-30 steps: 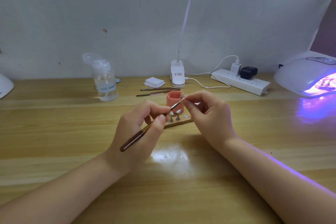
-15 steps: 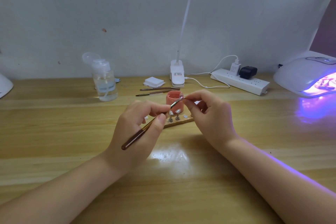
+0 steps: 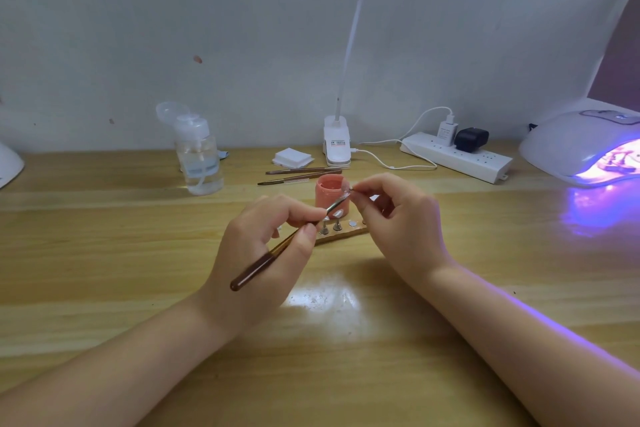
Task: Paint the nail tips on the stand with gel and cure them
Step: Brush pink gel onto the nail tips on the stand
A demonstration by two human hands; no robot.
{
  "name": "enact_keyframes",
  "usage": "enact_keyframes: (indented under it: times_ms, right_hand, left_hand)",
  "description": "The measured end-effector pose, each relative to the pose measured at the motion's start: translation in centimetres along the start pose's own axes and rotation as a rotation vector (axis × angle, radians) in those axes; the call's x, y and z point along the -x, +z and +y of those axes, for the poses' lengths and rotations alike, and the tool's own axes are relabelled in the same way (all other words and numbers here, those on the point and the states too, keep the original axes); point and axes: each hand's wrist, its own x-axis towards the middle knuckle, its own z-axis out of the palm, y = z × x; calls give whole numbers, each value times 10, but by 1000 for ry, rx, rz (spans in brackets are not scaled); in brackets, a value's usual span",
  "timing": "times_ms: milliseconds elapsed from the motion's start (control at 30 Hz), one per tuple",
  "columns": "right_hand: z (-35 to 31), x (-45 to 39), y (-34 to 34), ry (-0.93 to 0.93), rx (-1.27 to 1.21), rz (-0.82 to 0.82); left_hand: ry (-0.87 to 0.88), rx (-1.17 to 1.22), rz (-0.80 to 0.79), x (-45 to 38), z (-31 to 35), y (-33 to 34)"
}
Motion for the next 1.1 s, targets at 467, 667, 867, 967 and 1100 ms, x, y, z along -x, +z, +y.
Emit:
enact_keyframes:
  times_ms: [467, 667, 867, 967, 1100]
  right_hand:
    - [0, 1, 2, 80, -103, -22]
    - [-1, 2, 3, 112, -184, -25]
    - [0, 2, 2, 147, -202, -55]
    - [0, 2, 2, 155, -206, -56]
    - [0, 2, 2, 151, -206, -55]
  left_hand:
    - [-35, 30, 21, 0, 3, -1]
    - [-166, 230, 60, -2, 6, 2]
    - [-207, 329, 71, -2, 3, 0]
    - [-190, 318, 96, -2, 3, 0]
    - [-223, 321, 90, -3, 3, 3]
